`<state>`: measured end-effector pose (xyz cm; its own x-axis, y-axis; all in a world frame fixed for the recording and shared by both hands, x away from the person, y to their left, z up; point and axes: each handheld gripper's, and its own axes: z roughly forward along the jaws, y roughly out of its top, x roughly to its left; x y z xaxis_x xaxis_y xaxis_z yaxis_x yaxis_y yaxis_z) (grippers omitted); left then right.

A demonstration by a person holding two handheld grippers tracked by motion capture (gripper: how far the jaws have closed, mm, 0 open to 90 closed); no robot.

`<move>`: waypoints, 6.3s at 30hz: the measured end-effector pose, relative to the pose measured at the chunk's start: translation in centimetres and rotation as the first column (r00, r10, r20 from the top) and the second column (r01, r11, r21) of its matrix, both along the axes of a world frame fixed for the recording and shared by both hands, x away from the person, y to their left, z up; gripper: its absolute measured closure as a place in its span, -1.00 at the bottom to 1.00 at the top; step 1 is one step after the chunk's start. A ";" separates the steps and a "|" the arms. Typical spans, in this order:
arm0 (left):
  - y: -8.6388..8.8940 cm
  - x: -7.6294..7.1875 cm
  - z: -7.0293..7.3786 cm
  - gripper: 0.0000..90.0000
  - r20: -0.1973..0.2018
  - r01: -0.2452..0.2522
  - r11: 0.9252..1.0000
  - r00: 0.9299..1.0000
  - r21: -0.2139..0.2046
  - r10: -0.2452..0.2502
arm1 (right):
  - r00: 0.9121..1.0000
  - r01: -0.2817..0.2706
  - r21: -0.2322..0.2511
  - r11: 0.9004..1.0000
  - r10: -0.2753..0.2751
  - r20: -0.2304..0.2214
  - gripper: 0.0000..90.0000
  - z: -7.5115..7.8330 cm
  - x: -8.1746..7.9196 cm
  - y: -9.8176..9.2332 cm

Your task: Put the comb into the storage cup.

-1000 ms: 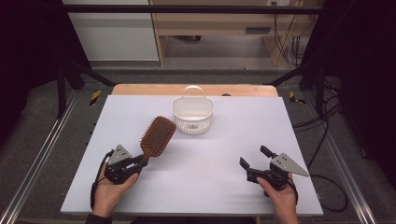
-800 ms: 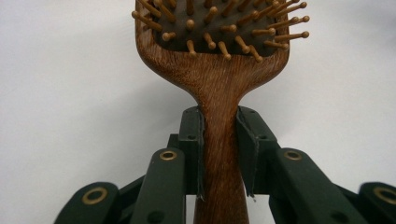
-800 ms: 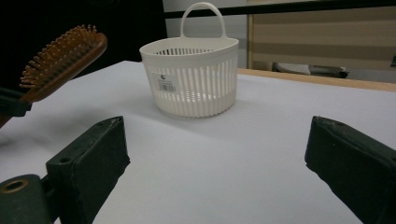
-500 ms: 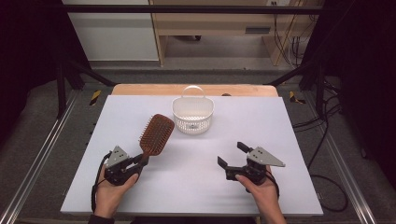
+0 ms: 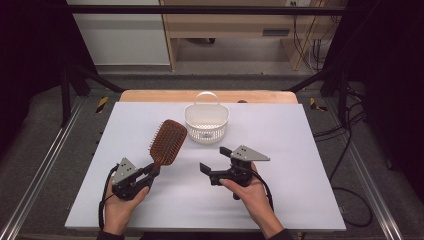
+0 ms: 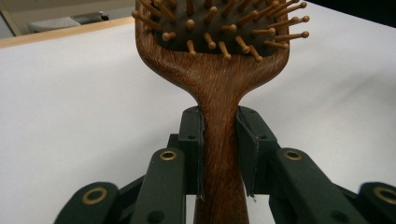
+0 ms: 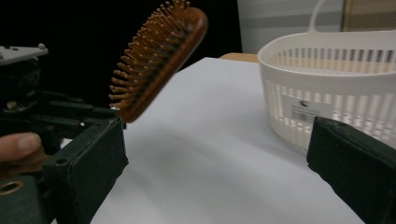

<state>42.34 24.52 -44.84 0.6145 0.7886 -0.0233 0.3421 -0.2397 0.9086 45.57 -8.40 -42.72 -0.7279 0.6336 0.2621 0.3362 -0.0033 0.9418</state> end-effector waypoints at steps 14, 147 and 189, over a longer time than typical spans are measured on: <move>-0.6 -0.4 0.2 0.61 0.032 0.025 1.000 0.999 0.000 -0.025 | 0.995 -0.089 -0.018 0.996 0.088 -0.045 -0.86 1.3 1.8 5.2; 3.8 0.1 -1.5 -0.85 0.173 -0.253 0.944 0.941 -0.211 0.291 | 0.991 0.131 0.240 0.962 -0.118 -0.065 0.14 8.5 7.6 6.1; 3.8 0.2 -2.1 -0.85 0.205 -0.304 0.939 0.920 -0.164 0.333 | 0.964 0.252 0.311 0.917 -0.264 -0.001 0.13 13.4 11.4 5.0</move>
<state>42.55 28.34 -46.92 0.3318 0.9430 -0.0260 0.1632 -0.0302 0.9861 56.92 -3.37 -29.34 -0.5640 0.6947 0.4464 0.2467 -0.3742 0.8939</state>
